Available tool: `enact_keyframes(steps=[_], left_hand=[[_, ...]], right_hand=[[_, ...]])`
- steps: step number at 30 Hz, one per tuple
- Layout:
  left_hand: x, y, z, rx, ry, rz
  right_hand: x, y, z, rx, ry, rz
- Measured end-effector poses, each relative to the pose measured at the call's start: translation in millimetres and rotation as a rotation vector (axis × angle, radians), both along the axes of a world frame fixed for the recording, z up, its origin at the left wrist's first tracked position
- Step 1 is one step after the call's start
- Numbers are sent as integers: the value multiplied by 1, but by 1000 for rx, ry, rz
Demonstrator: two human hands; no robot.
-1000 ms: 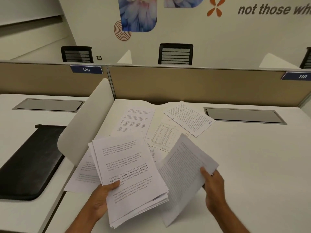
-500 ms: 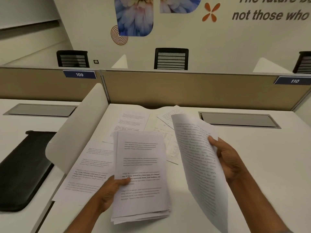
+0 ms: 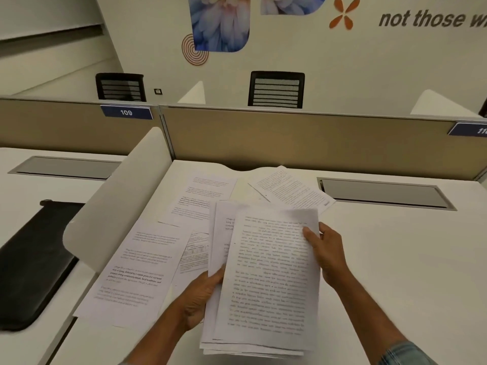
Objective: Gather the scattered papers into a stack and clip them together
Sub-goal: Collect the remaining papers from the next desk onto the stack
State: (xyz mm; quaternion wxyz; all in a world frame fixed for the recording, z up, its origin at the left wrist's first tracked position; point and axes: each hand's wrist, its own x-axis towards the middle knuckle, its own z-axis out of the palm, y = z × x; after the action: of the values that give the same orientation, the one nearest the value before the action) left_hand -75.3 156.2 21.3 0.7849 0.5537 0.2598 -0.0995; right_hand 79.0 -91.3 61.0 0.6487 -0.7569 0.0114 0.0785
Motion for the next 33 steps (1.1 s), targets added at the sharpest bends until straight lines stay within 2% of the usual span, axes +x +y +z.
enact_keyframes(steps=[6, 12, 15, 20, 24, 30, 33], left_hand=[[0, 4, -10, -9, 81, 39], [1, -2, -19, -32, 78, 1], [1, 6, -24, -35, 86, 38], [-5, 19, -31, -84, 75, 89], [-11, 27, -28, -165, 25, 91], [-16, 44, -21, -292, -51, 76], [-19, 51, -17, -322, -62, 62]], right_hand=[[9, 12, -16, -157, -128, 22], [-4, 48, -33, -147, -90, 39], [-8, 51, -42, -218, -45, 39], [-36, 49, -58, -262, 281, 93], [-54, 44, -57, -77, 596, 200], [-53, 46, -53, 53, 757, 354], [-58, 54, -50, 244, 888, 357]])
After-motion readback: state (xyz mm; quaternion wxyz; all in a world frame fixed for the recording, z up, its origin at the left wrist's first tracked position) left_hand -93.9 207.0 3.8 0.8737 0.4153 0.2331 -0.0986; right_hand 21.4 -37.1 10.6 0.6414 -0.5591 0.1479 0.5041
